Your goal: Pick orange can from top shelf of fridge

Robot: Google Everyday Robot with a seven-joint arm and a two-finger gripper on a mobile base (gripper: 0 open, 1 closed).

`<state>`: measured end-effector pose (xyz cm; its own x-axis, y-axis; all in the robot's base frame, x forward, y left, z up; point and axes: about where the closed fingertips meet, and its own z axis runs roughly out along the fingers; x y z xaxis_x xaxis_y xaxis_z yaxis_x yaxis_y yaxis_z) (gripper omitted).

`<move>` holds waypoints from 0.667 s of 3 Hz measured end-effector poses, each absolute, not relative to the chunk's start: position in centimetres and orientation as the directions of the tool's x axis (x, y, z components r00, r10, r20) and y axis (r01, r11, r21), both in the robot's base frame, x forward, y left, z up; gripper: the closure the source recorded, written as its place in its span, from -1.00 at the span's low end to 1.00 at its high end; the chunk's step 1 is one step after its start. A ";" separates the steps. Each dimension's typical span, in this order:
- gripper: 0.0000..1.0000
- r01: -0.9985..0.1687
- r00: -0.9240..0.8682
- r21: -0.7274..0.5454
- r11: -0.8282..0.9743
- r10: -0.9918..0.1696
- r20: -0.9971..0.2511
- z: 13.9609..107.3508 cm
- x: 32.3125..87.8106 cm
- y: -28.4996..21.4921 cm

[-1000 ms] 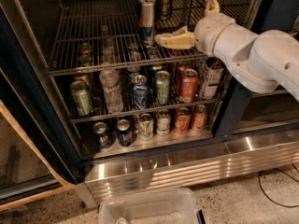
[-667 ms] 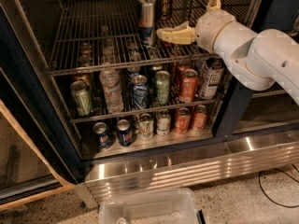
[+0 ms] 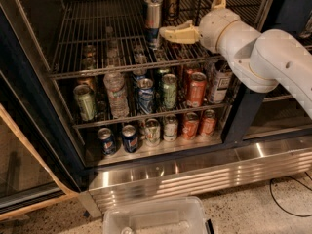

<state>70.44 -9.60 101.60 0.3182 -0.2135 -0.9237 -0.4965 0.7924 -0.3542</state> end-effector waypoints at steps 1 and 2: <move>-1.00 -0.458 0.339 -0.362 0.812 -0.217 -0.915 102.0 72.5 -9.6; -1.00 -0.423 0.327 -0.349 0.836 -0.218 -0.919 102.6 74.2 -9.8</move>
Offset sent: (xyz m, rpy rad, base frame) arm 0.0611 -0.0133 0.0134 0.0362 -0.0198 -0.1461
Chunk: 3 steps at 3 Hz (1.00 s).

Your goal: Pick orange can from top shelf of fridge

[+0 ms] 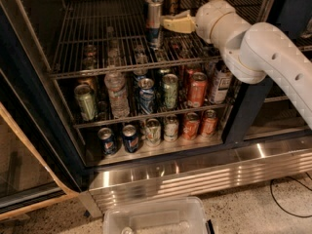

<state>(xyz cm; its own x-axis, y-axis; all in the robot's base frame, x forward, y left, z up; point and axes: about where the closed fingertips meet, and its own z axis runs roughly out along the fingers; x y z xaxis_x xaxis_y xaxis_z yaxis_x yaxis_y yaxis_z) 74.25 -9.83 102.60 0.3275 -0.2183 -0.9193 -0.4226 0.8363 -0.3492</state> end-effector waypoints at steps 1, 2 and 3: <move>-1.00 -0.400 0.294 -0.340 0.851 -0.233 -0.927 102.8 74.9 -10.4; -1.00 -0.398 0.292 -0.340 0.852 -0.234 -0.927 102.8 75.0 -10.4; -0.88 -0.398 0.292 -0.340 0.852 -0.234 -0.927 102.8 75.0 -10.4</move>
Offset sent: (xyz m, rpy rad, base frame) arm 0.0062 -0.0045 0.0014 -0.0020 0.0241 -0.0339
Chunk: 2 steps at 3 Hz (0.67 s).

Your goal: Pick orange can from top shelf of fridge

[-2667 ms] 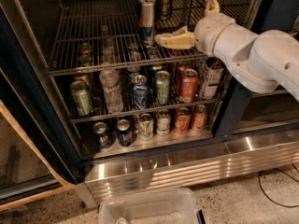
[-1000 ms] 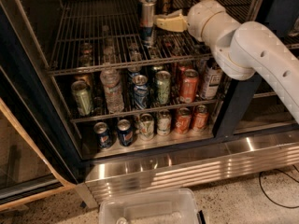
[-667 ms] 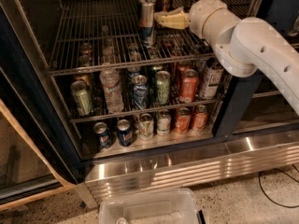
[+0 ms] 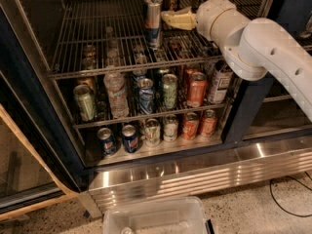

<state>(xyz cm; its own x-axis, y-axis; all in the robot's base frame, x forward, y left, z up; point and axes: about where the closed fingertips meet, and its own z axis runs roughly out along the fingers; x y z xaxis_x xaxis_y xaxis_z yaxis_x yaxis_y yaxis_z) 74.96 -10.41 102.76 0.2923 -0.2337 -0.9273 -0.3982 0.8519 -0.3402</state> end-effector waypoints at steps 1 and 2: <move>-0.50 -0.382 0.273 -0.329 0.863 -0.235 -0.933 102.8 75.1 -10.5; -0.38 -0.322 0.242 -0.312 0.894 -0.241 -0.940 103.1 75.0 -11.9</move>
Offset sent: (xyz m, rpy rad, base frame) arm -0.0017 -0.0418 0.0046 0.0415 0.0472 -0.2184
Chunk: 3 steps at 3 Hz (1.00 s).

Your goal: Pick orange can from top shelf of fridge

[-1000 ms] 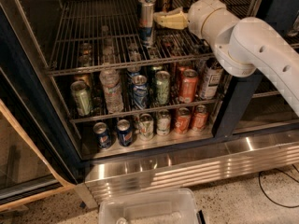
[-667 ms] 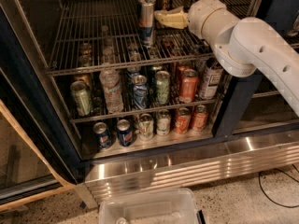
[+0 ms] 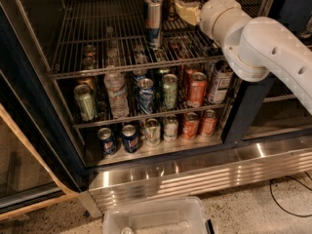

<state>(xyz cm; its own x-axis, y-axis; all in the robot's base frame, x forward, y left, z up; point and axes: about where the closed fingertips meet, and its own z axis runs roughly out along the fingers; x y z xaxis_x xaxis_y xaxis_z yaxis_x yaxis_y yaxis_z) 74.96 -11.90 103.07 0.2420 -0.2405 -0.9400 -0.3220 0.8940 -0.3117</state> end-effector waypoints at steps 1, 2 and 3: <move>-0.30 -0.279 0.205 -0.284 0.917 -0.232 -0.951 103.0 75.5 -13.6; -0.30 -0.300 0.156 -0.251 0.920 -0.212 -0.965 102.3 76.2 -13.9; -0.30 -0.344 0.099 -0.215 0.914 -0.192 -0.976 100.8 77.1 -14.0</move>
Offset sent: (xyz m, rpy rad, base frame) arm 0.0275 -0.0389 -0.0212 0.0485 0.1670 -0.0478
